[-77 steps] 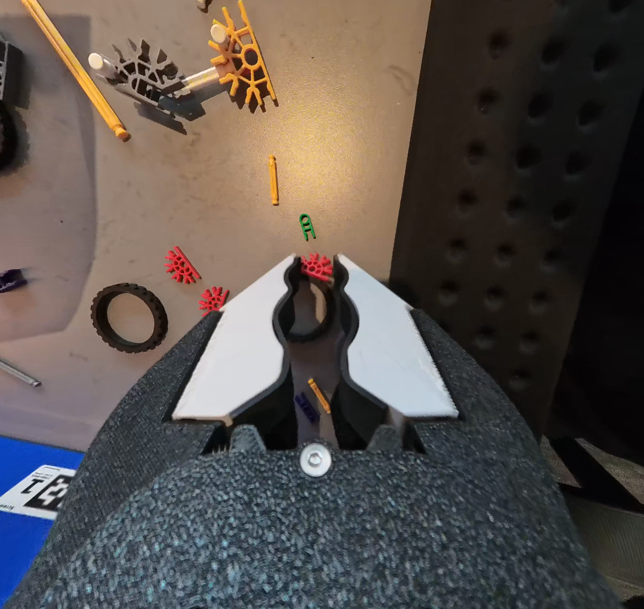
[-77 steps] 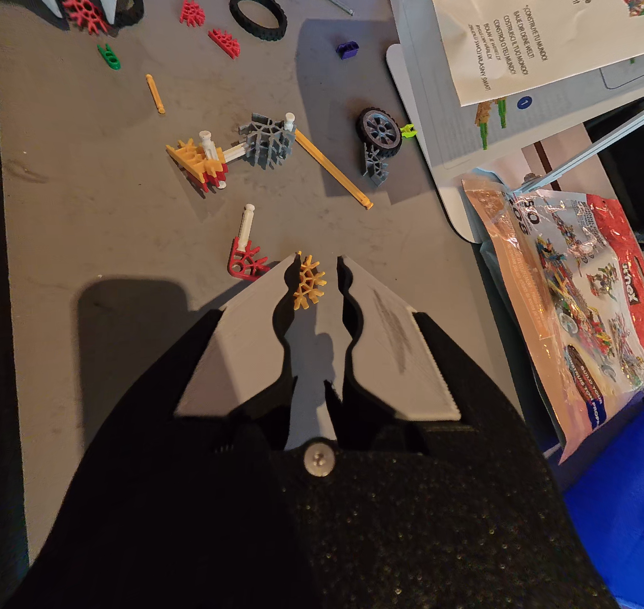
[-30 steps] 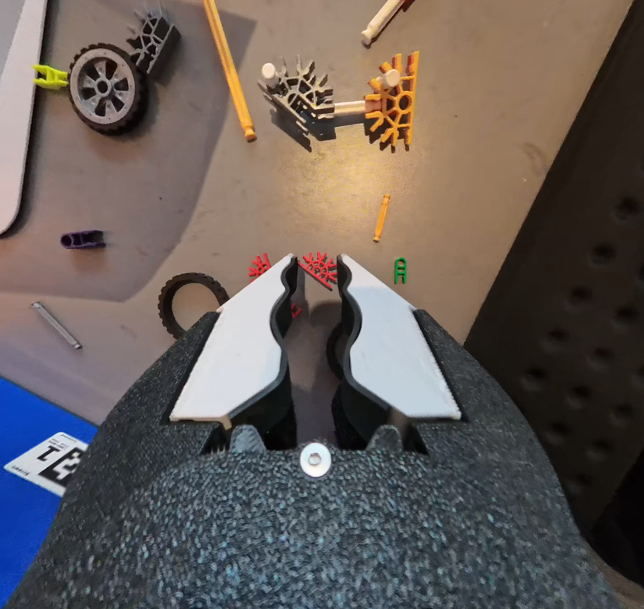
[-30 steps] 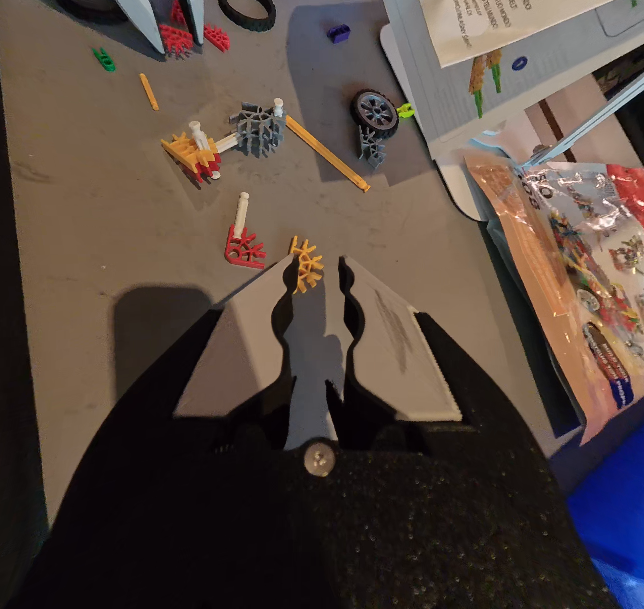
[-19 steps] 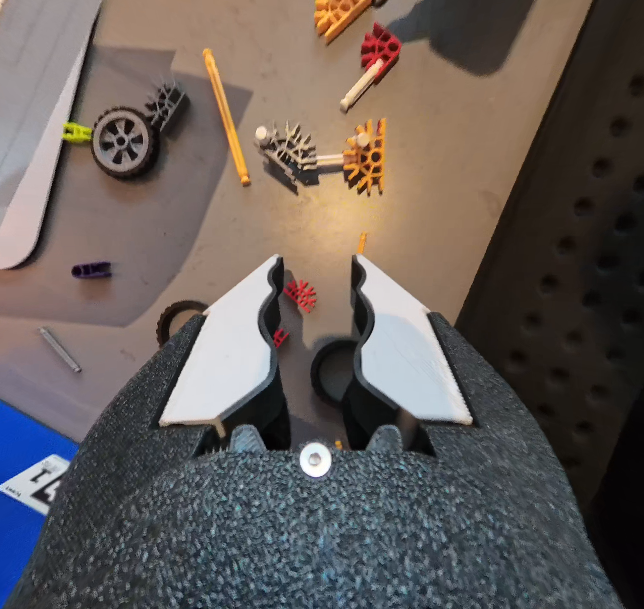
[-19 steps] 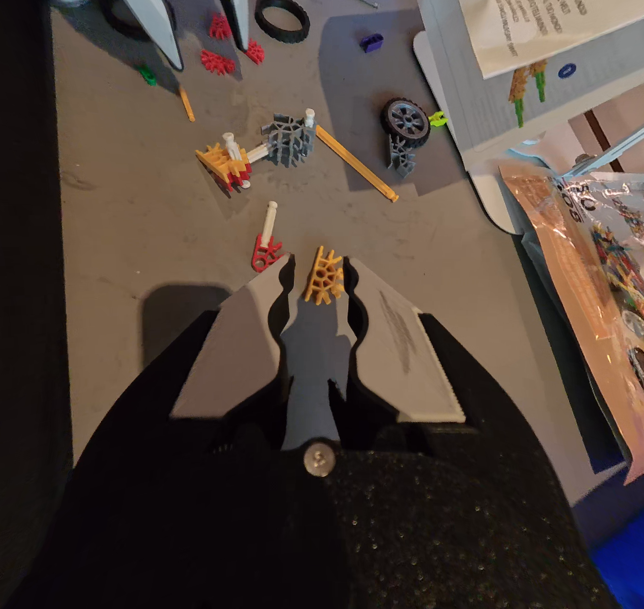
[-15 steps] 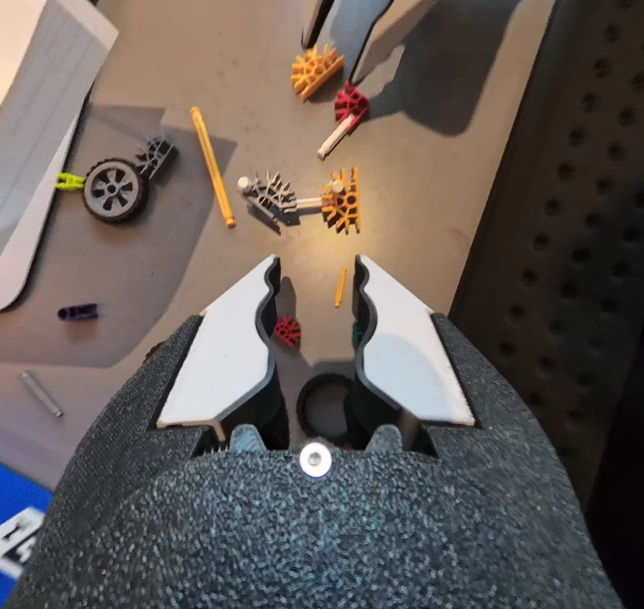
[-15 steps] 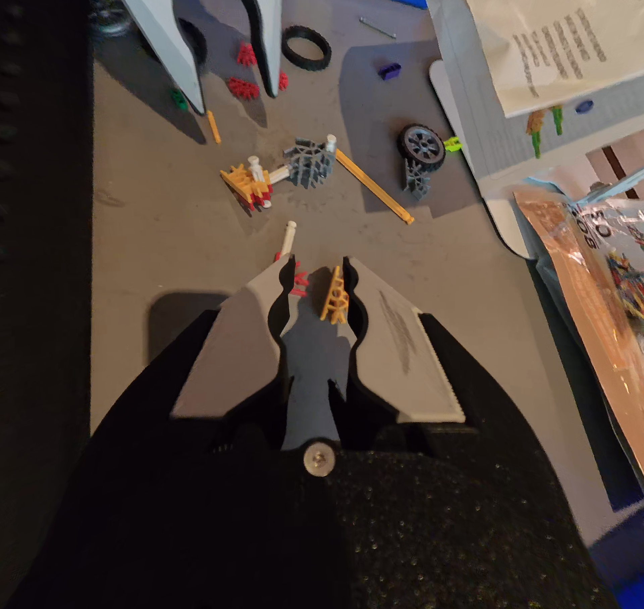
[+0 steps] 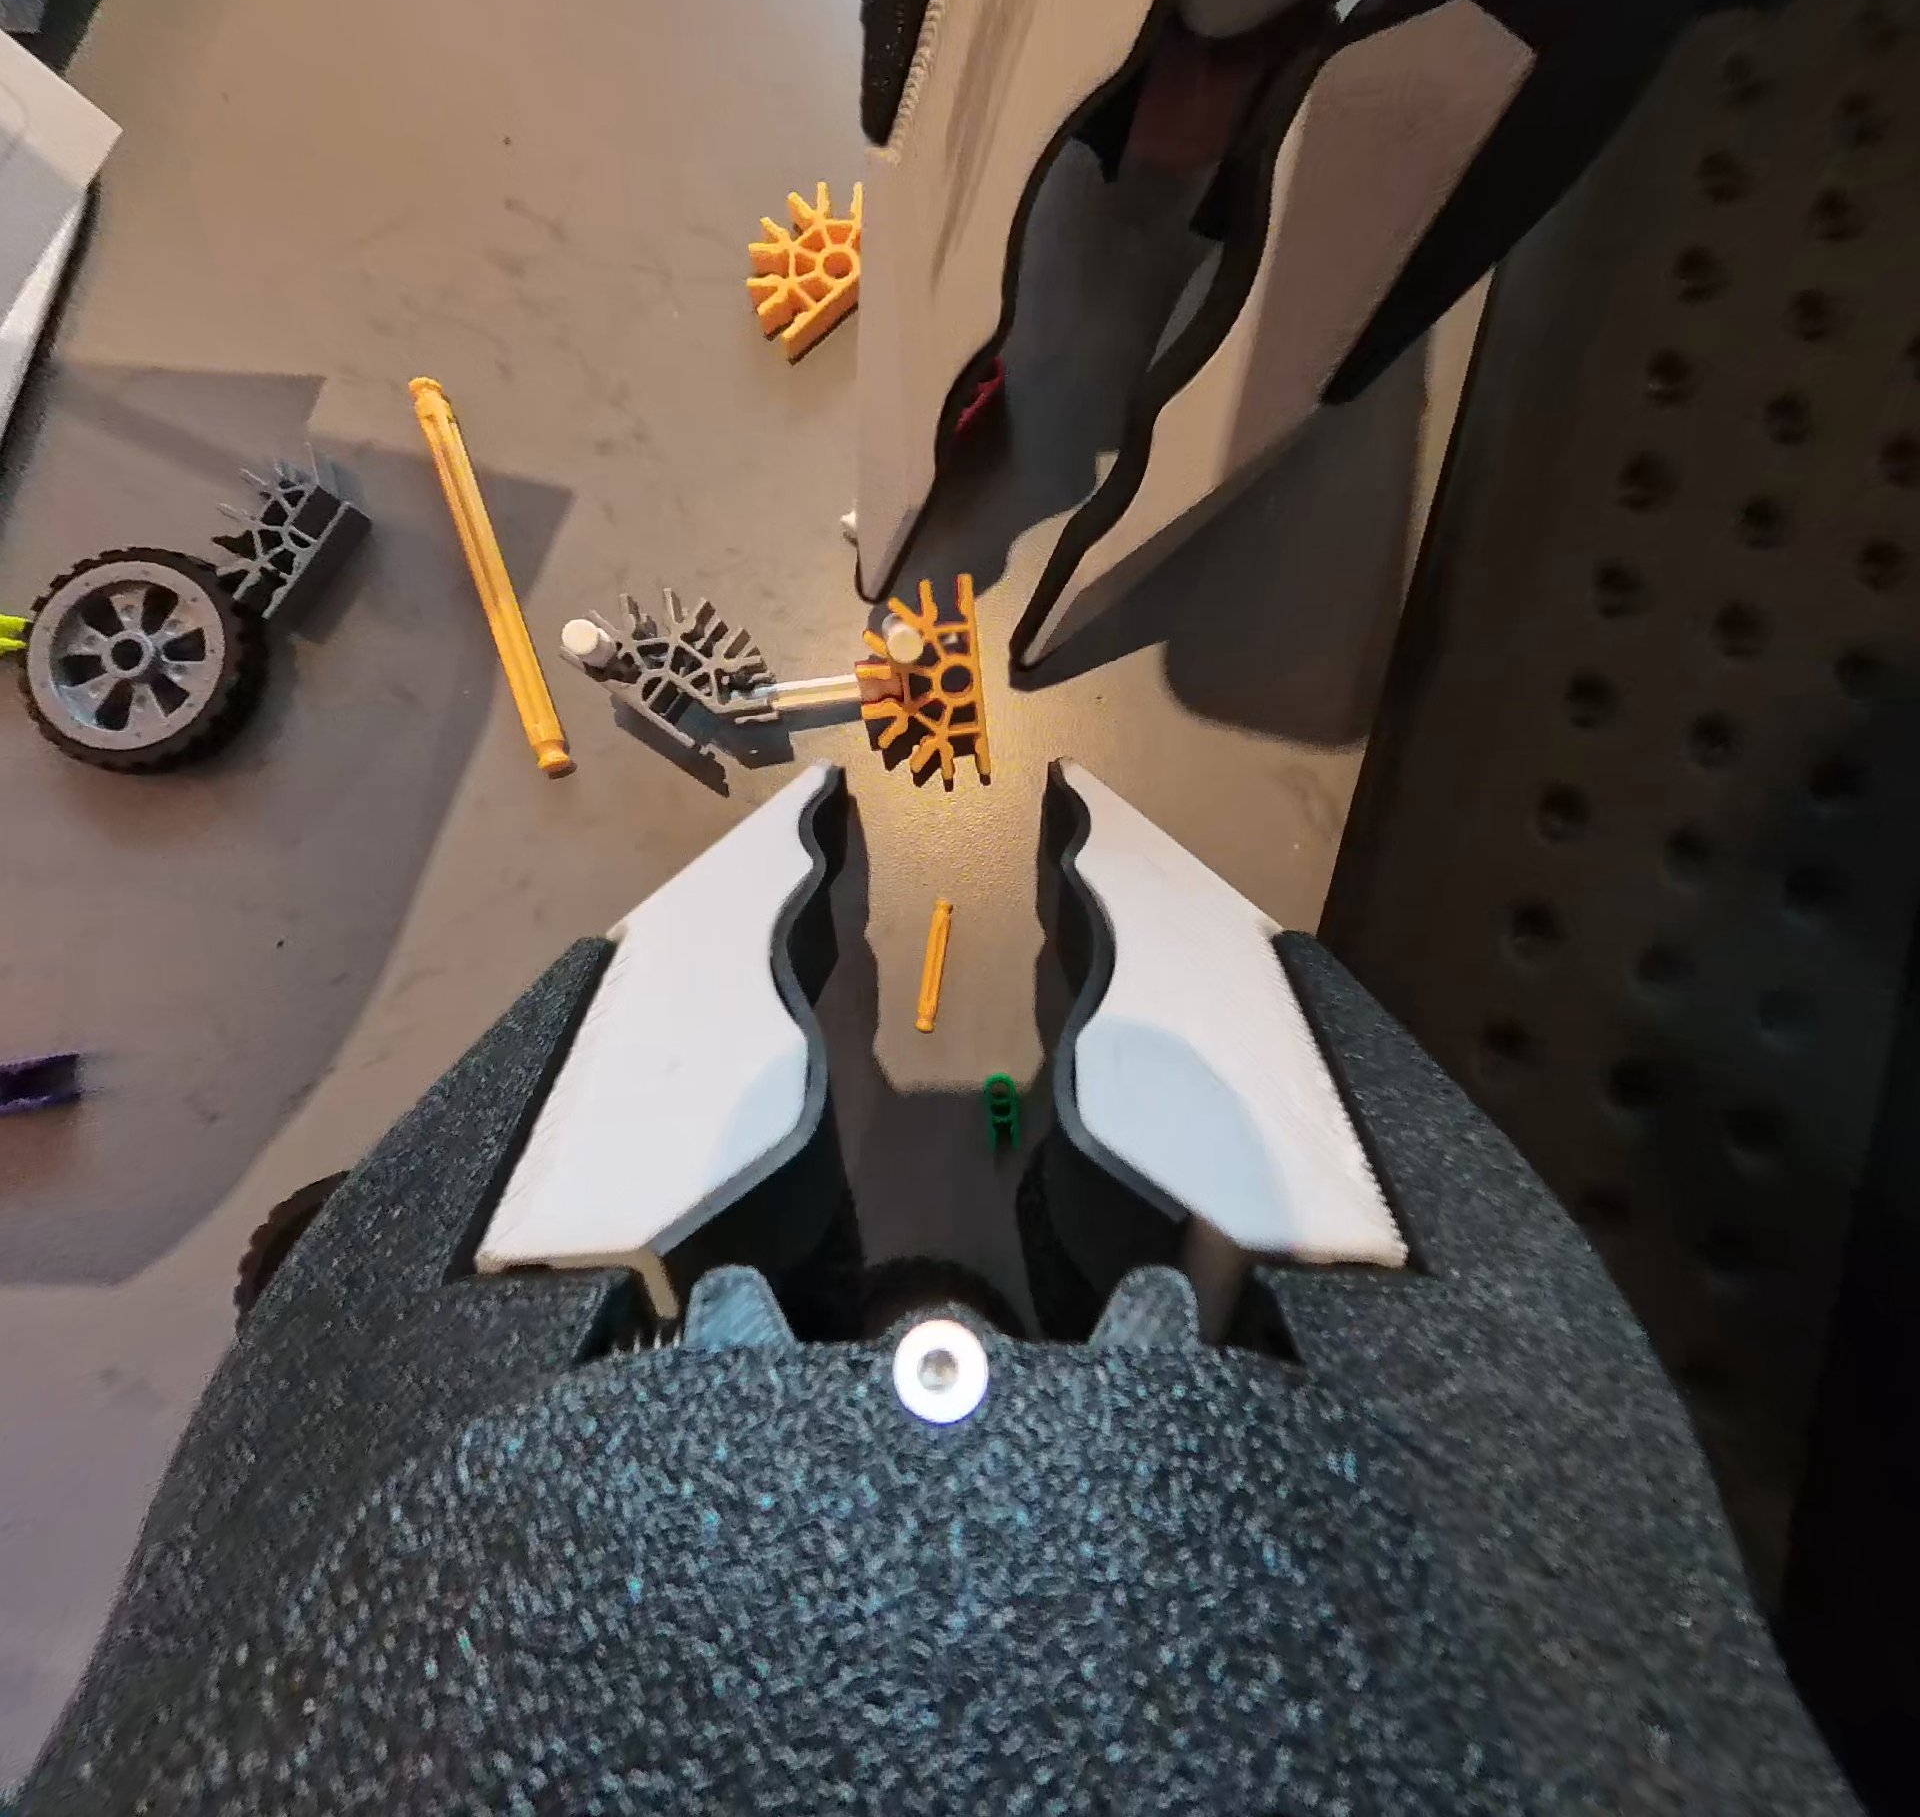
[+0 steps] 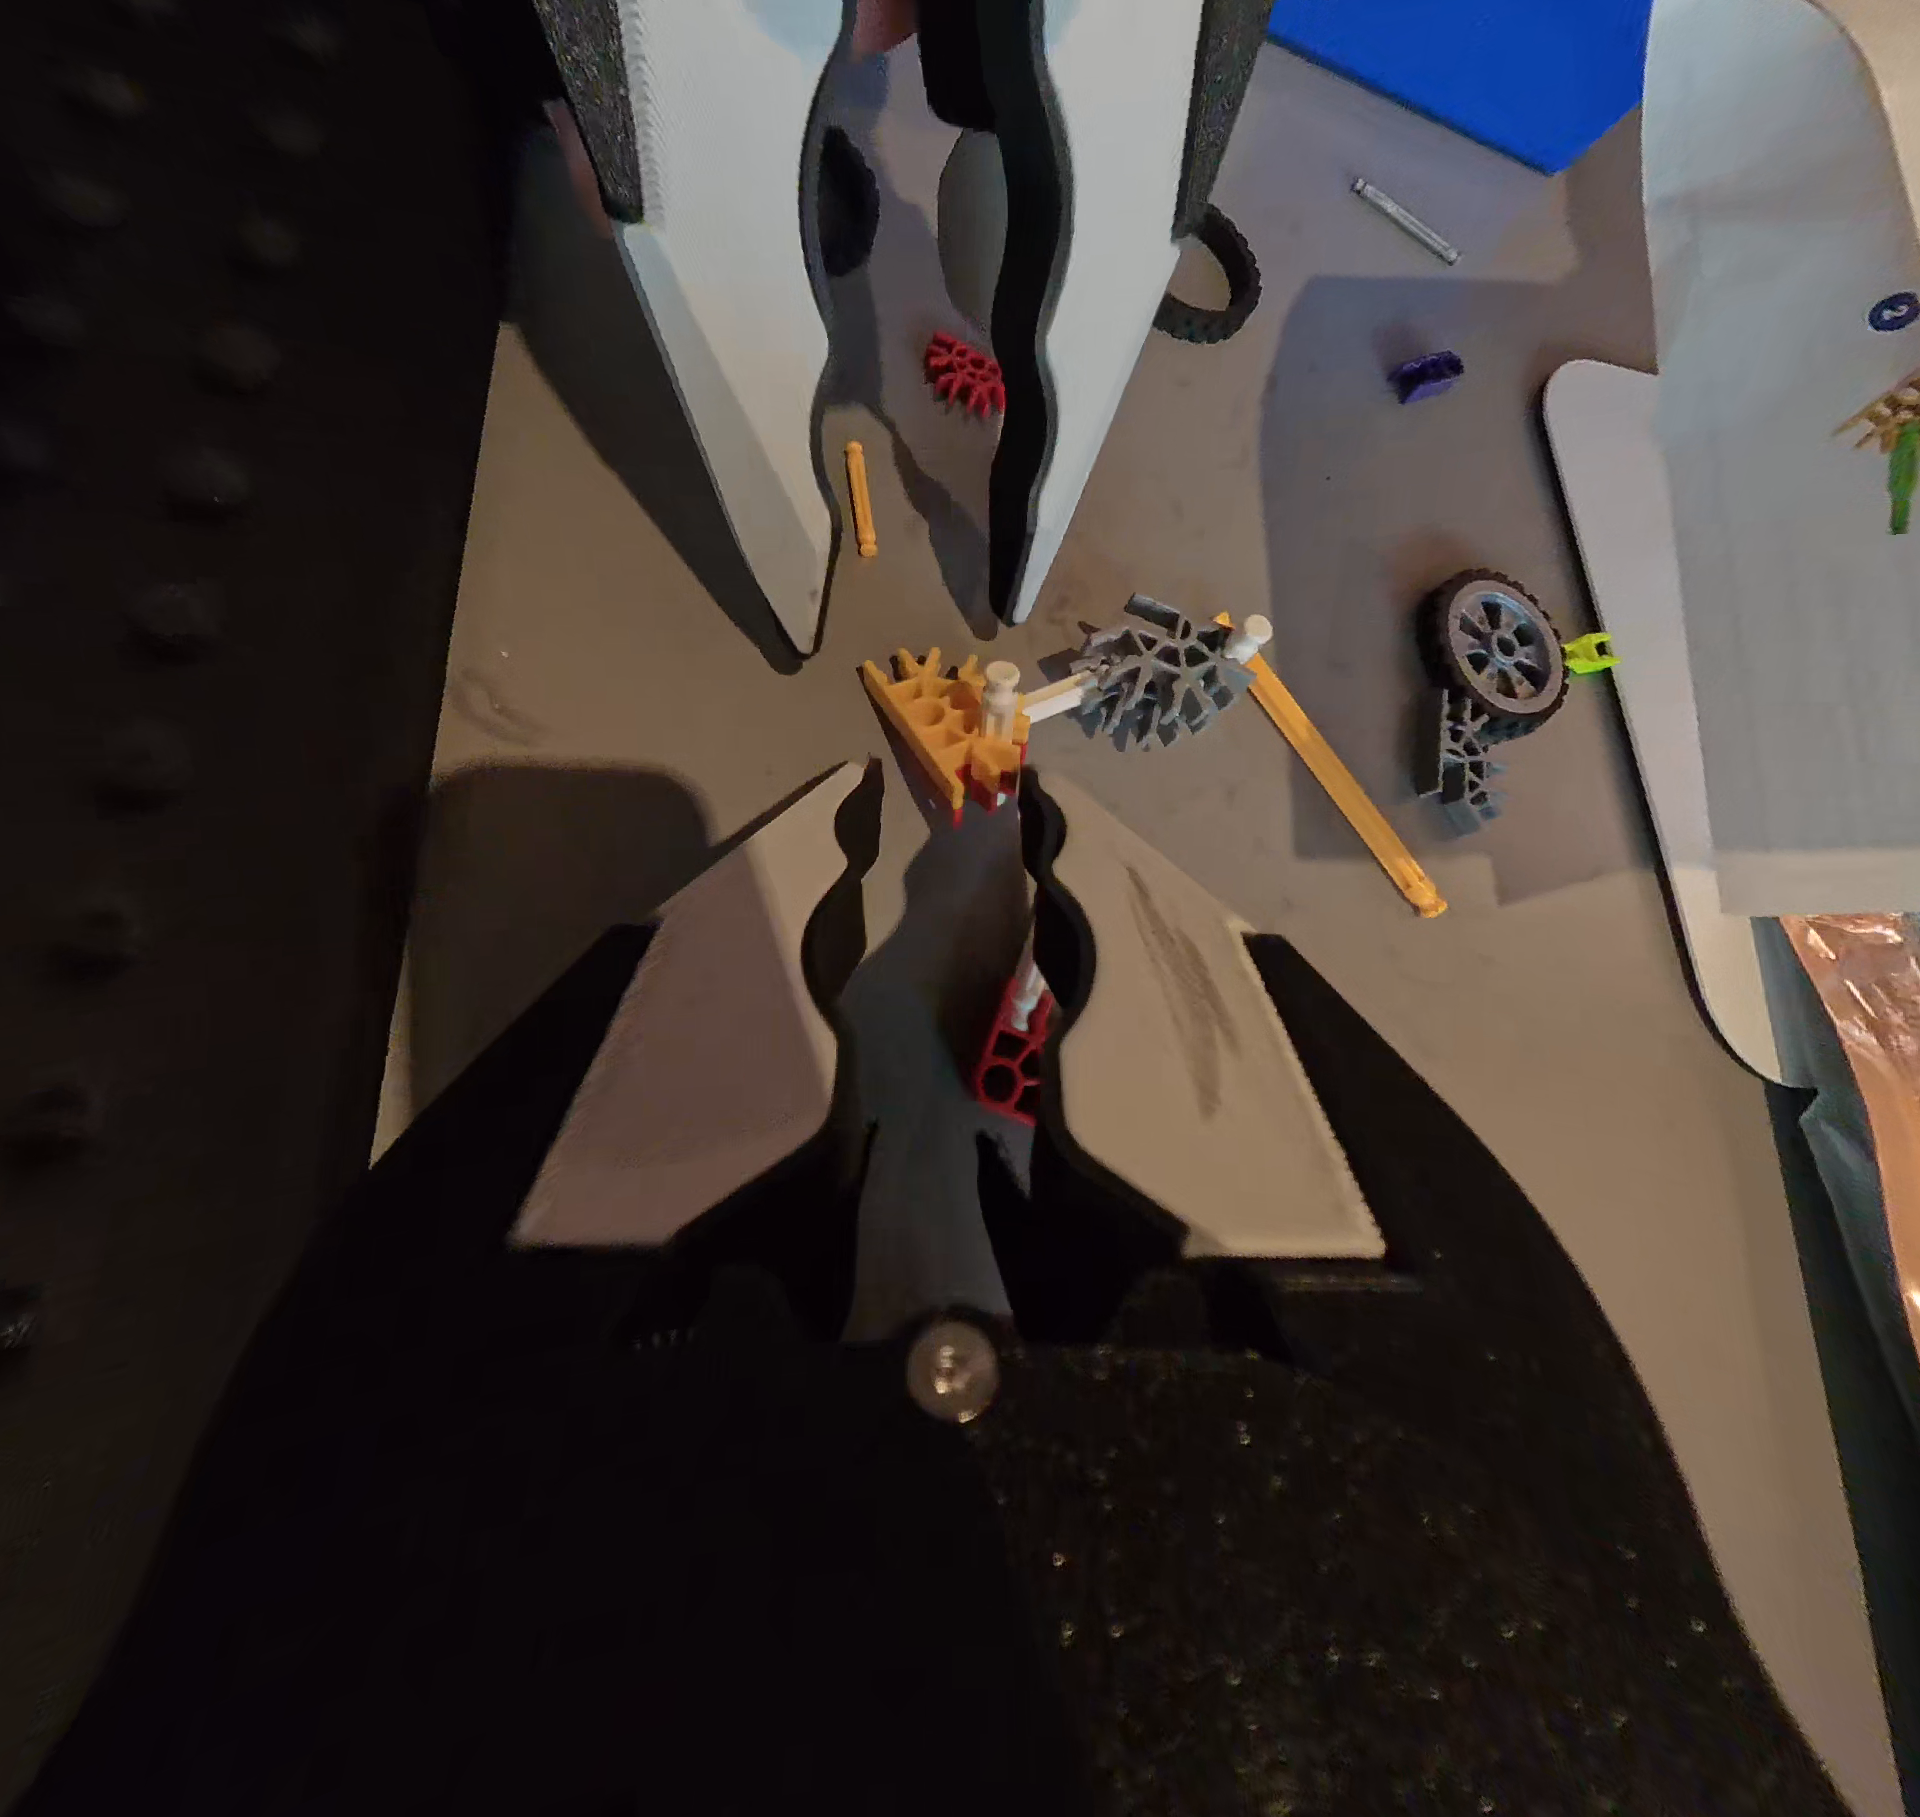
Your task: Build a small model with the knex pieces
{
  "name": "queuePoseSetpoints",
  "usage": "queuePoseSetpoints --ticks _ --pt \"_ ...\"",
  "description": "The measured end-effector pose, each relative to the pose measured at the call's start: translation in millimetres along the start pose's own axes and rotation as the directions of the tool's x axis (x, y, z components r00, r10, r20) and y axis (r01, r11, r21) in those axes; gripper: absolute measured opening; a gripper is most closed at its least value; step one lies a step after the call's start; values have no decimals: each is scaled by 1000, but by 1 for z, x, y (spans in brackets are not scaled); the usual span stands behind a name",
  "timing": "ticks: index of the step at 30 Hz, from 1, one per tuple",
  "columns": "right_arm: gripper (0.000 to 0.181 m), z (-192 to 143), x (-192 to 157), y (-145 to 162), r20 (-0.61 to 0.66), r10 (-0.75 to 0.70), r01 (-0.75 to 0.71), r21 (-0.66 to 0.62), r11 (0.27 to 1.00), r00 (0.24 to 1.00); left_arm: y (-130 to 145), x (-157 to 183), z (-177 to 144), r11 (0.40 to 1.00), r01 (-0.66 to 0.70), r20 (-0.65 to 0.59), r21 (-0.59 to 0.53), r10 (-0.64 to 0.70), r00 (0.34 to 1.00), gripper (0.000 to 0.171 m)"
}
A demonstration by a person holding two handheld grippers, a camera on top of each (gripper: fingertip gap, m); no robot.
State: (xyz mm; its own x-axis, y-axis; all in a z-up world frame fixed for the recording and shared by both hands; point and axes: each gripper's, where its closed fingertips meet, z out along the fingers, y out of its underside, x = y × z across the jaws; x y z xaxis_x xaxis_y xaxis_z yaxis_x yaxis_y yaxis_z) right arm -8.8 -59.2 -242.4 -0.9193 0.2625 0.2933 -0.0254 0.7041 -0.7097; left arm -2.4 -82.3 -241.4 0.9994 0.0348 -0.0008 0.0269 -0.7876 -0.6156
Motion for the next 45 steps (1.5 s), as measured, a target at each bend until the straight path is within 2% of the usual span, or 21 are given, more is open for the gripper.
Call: queuePoseSetpoints --ticks 17,20,23,26,29,33,36,41,45 --pt "22 22 6 -14 -53 -26 24 -27 999 998 12 -15 3 1000 -2 44 -26 3 999 28" --pt "23 17 9 -13 -62 -14 13 -14 1000 998 16 -21 -10 999 3 78 -32 0 997 30" --pt "23 7 15 -15 -73 32 -30 25 999 997 19 -31 -36 999 37 130 -3 -37 991 30" --pt "23 -2 23 -13 -100 63 -59 43 997 993 37 -36 -61 995 92 172 -35 -85 982 31" --pt "23 -9 27 -11 -107 84 -78 60 995 991 52 -25 -70 990 125 152 -64 -114 982 32" --pt "24 -13 27 -8 -101 92 -87 60 994 991 65 -10 -65 984 138 134 -111 -123 983 37" --pt "24 -21 31 -1 -113 104 -99 53 994 988 67 -3 -57 984 145 111 -105 -133 985 38" --pt "26 -40 46 22 -131 201 -198 39 980 971 50 4 -40 992 115 81 -48 -111 990 37" --pt "32 -43 41 40 -85 244 -246 -11 969 966 45 1 -24 995 79 91 -65 -73 993 33"
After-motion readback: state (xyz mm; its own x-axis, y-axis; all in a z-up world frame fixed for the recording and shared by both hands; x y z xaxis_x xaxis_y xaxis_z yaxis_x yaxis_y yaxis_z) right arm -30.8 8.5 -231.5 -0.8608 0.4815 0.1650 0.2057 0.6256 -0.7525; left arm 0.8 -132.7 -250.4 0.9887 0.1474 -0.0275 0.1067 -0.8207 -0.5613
